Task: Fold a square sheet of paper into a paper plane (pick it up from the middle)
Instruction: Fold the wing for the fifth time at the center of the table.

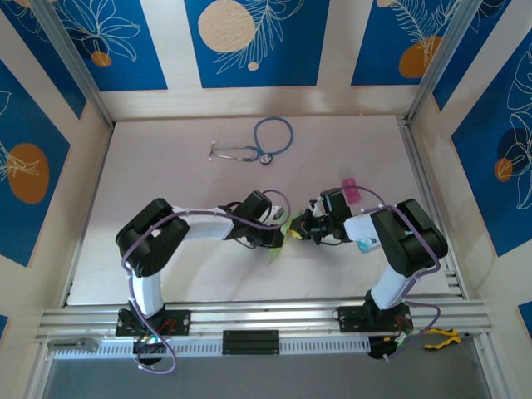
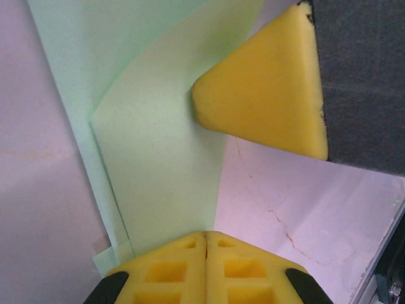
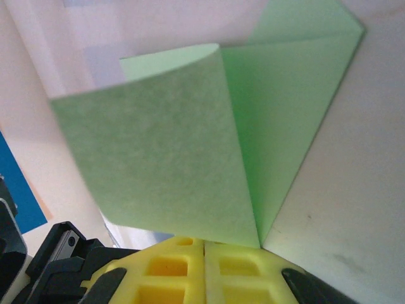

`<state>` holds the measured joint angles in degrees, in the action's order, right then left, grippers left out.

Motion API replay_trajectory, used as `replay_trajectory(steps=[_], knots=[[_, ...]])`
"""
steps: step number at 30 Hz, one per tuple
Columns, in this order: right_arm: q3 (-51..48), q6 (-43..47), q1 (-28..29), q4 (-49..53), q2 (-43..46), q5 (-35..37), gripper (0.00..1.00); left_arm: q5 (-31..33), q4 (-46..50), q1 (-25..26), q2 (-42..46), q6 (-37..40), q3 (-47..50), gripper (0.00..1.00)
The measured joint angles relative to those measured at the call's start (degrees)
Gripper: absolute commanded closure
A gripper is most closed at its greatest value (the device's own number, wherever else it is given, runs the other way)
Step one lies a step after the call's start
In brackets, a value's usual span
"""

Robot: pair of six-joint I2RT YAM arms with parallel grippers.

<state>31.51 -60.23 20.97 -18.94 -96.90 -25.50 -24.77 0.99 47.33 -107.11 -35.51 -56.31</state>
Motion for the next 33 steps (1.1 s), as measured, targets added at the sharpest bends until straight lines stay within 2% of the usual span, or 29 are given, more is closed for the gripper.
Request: replay_trajectory(steps=[7,14,22,27,33], knots=[[0.0,0.0,0.0,0.0,0.0,0.0,0.94,0.7,-0.6,0.0,0.0,0.3,0.5,0.96],[0.0,0.8,-0.1,1.1,1.1,1.1,0.92,0.6,-6.3,0.0,1.0,-0.3,4.2,0.99],[0.0,4.7,-0.4,5.5,11.0,3.1,0.92,-0.8,-11.3,0.0,2.1,-1.7,7.8,1.0],[0.0,7.3,2.0,6.8,12.7,3.7,0.94,-1.6,-12.6,0.0,2.5,-2.1,9.0,1.0],[1.0,9.2,5.9,8.4,8.8,4.4,0.94,-2.2,-12.8,0.0,3.1,-2.1,9.9,1.0]])
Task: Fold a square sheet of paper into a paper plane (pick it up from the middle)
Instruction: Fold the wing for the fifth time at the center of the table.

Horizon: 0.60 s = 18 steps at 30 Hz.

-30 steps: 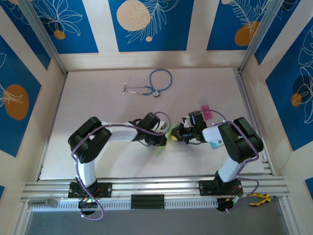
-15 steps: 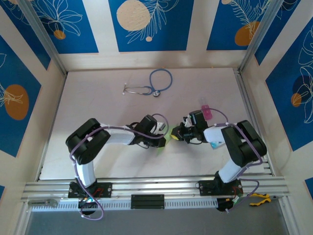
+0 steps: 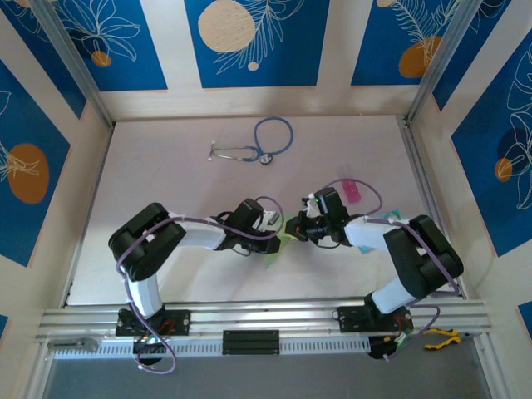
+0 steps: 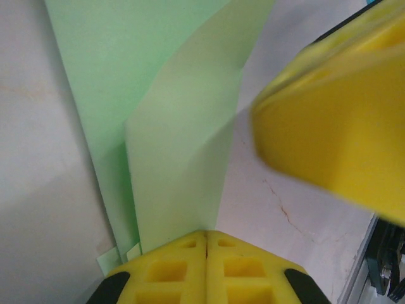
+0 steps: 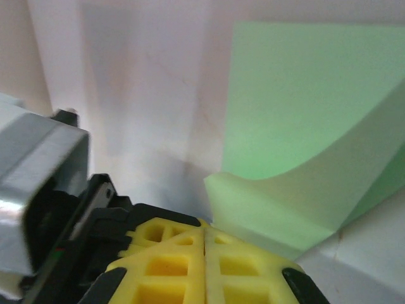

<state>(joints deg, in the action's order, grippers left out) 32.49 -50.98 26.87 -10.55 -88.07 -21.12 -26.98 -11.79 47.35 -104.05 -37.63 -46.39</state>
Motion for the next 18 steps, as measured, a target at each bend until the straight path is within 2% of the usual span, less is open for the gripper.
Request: replay_trajectory(steps=[7,11,18], knots=[[2.8,1.2,2.1,0.9,-4.2,1.5,0.96,-0.3,-0.5,0.0,0.6,-0.2,1.0,1.0],[2.5,1.2,0.9,0.5,-6.8,2.7,0.96,-0.3,-0.8,0.0,0.7,-0.4,1.3,1.0],[1.7,0.5,-1.7,-2.5,-8.5,-0.6,0.95,-0.3,-1.4,0.0,0.8,-0.4,1.7,1.0]])
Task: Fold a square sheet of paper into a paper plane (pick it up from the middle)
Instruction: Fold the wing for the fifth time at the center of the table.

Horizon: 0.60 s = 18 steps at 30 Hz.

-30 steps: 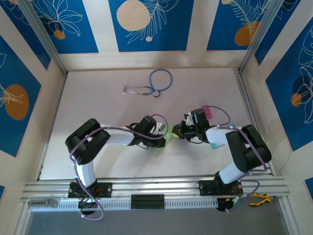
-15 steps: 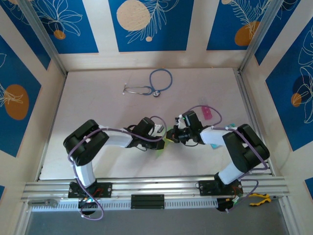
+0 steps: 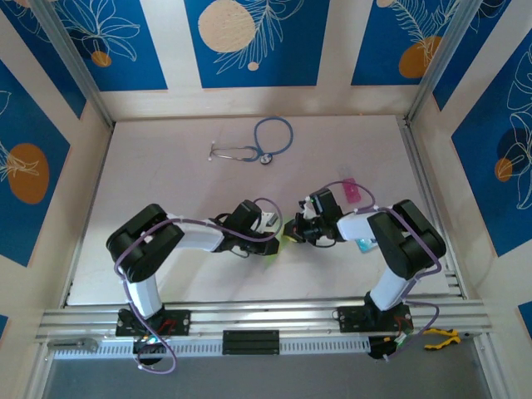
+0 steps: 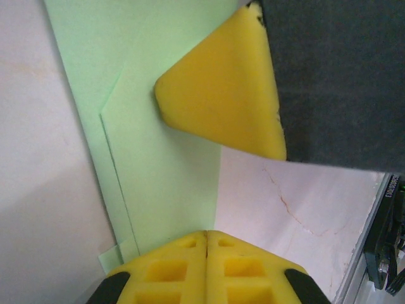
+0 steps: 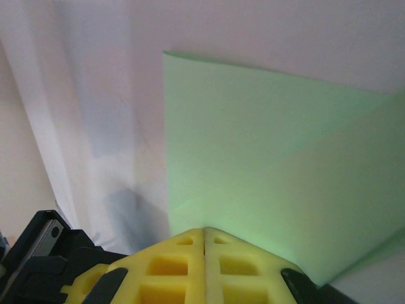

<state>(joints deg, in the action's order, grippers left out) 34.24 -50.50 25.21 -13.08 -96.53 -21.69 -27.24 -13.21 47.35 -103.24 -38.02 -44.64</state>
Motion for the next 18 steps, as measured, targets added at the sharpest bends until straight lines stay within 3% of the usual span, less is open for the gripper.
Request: replay_trajectory(steps=[18], knots=[[1.8,-1.2,-11.6,0.7,-1.0,1.0,0.95,0.0,-1.4,0.0,0.1,0.0,0.8,1.0]])
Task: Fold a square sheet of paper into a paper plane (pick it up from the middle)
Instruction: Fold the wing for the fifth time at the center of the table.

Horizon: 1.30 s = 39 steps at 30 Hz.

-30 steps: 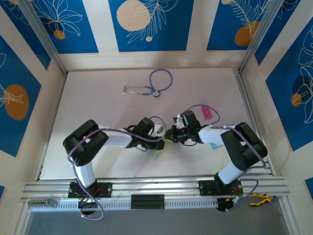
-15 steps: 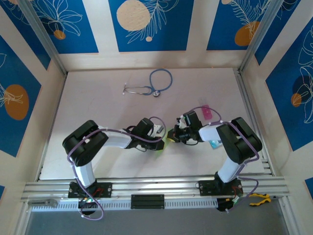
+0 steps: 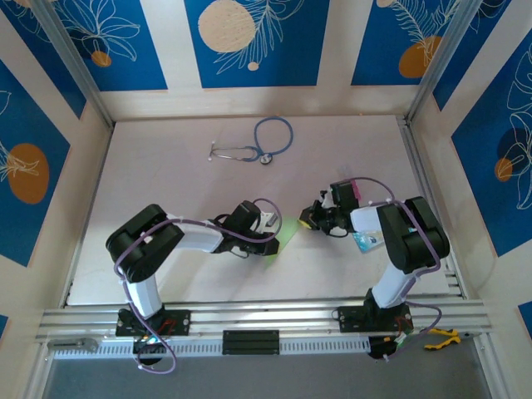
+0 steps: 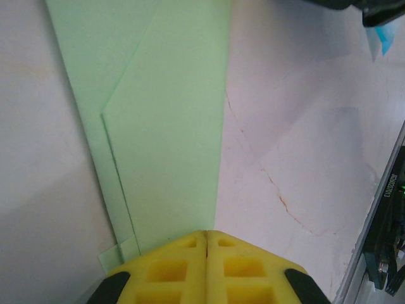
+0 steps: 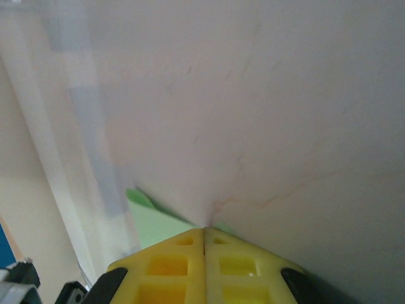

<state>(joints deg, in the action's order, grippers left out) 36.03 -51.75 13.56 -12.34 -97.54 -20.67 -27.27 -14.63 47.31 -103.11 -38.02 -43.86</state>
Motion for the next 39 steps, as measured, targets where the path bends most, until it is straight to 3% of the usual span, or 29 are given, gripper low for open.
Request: replay_trajectory(steps=[6,10,16,23,30,39], knots=[[2.3,0.3,-2.3,3.1,0.3,3.8,0.94,-0.1,0.0,0.0,0.2,0.0,0.3,1.0],[2.0,0.3,-2.3,5.6,5.6,5.0,0.94,-0.1,0.1,0.0,0.3,0.0,0.3,1.0],[1.5,1.3,3.6,4.1,15.3,4.3,0.96,-0.1,0.0,-0.1,0.3,-0.6,0.4,1.0],[-0.9,0.8,10.5,2.7,10.2,2.8,0.97,-0.2,-0.2,-0.1,0.3,-1.1,0.4,1.0],[-2.4,-0.3,9.6,2.6,4.4,3.6,0.98,-0.2,-0.1,-0.1,0.4,-1.1,0.4,1.0],[-2.5,-0.4,8.7,2.7,4.0,3.7,0.98,-0.4,5.3,-0.1,4.2,-2.5,0.4,1.0]])
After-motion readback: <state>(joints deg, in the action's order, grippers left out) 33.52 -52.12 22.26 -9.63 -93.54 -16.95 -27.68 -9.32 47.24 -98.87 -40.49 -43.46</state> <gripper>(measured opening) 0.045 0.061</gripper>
